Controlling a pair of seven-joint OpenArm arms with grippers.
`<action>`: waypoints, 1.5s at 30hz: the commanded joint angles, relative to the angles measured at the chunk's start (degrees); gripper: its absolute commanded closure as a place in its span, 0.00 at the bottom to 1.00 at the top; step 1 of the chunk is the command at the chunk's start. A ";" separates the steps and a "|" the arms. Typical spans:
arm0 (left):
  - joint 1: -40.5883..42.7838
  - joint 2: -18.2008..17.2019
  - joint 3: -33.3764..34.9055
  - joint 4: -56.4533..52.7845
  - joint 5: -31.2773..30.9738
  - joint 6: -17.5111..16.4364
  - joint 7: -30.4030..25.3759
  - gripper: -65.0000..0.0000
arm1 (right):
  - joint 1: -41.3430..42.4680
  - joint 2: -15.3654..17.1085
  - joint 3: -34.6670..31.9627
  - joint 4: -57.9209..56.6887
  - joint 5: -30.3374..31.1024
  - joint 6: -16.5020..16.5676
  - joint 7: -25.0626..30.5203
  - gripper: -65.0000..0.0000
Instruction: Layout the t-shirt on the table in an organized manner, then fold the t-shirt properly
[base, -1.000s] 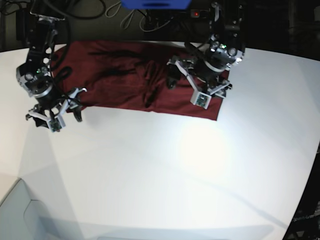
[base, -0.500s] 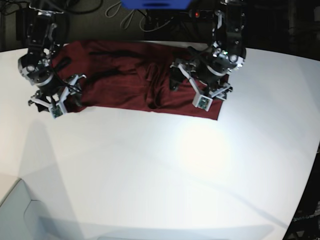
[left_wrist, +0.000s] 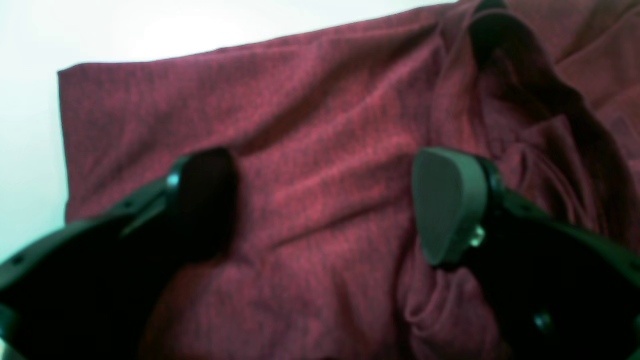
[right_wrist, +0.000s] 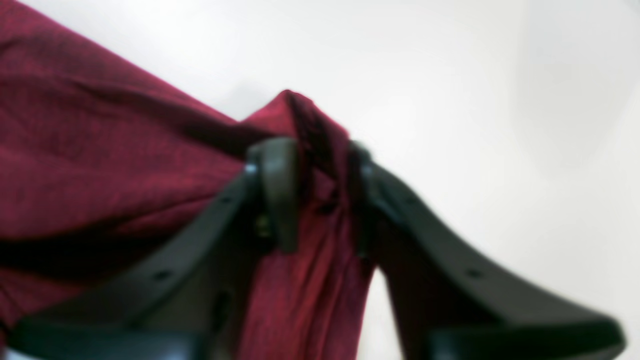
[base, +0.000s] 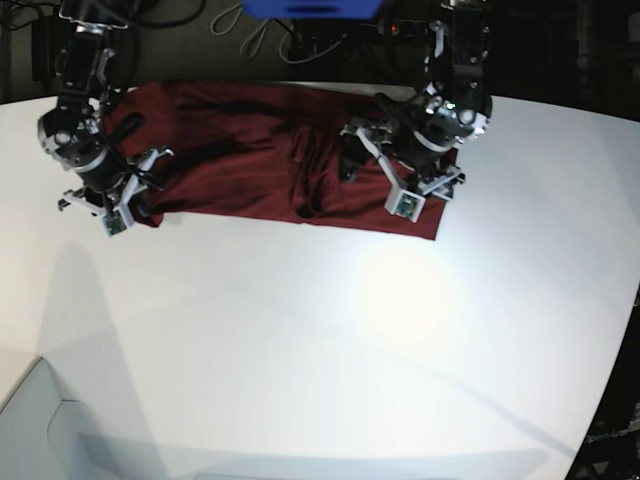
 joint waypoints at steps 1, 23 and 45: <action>-0.06 0.08 -0.04 0.31 0.20 -0.13 0.60 0.16 | 0.67 0.52 0.25 0.89 0.71 0.17 1.40 0.85; -1.03 -0.01 -0.13 0.22 0.20 0.31 0.60 0.16 | -10.32 0.25 2.62 8.97 0.71 0.17 1.40 1.00; -0.68 -0.01 -0.13 0.22 0.20 0.31 0.60 0.16 | -9.44 3.86 2.62 3.26 0.53 0.17 0.78 1.00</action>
